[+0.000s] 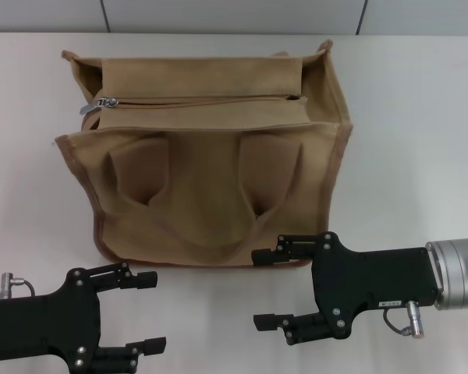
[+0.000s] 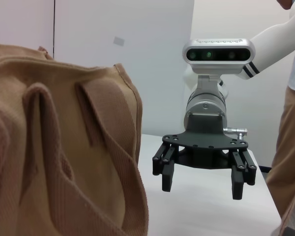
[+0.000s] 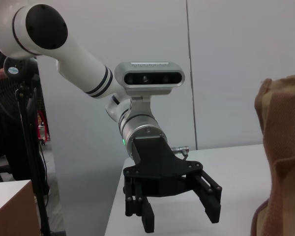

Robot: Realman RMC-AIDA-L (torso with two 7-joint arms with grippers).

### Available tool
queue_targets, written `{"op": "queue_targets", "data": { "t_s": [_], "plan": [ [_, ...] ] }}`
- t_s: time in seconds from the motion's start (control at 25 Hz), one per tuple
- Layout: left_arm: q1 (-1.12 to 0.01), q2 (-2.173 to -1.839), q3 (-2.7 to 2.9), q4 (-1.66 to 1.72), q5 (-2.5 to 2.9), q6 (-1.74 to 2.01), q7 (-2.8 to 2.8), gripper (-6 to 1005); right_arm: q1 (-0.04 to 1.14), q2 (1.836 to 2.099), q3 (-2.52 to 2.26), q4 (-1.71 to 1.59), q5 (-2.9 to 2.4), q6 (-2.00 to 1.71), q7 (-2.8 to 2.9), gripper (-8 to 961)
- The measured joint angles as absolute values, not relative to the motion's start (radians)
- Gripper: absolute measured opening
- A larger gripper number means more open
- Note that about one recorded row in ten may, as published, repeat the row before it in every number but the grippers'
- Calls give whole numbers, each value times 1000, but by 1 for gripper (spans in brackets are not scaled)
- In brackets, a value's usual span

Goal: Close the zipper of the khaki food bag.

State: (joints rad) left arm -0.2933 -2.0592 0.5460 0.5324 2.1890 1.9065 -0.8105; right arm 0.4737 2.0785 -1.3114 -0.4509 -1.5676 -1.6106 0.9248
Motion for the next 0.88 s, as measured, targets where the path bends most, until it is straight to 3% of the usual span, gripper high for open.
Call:
{"op": "queue_targets", "data": {
  "t_s": [0.6, 0.88],
  "plan": [
    [-284, -2066, 507, 518, 2179, 1857, -795, 778, 464, 2085, -1312, -450, -1553, -1609, 919, 758],
    [-227, -2067, 244, 359, 2176, 1826, -587, 776, 471, 2088, -1312, -355, -1478, -1610, 859, 758]
  ]
}}
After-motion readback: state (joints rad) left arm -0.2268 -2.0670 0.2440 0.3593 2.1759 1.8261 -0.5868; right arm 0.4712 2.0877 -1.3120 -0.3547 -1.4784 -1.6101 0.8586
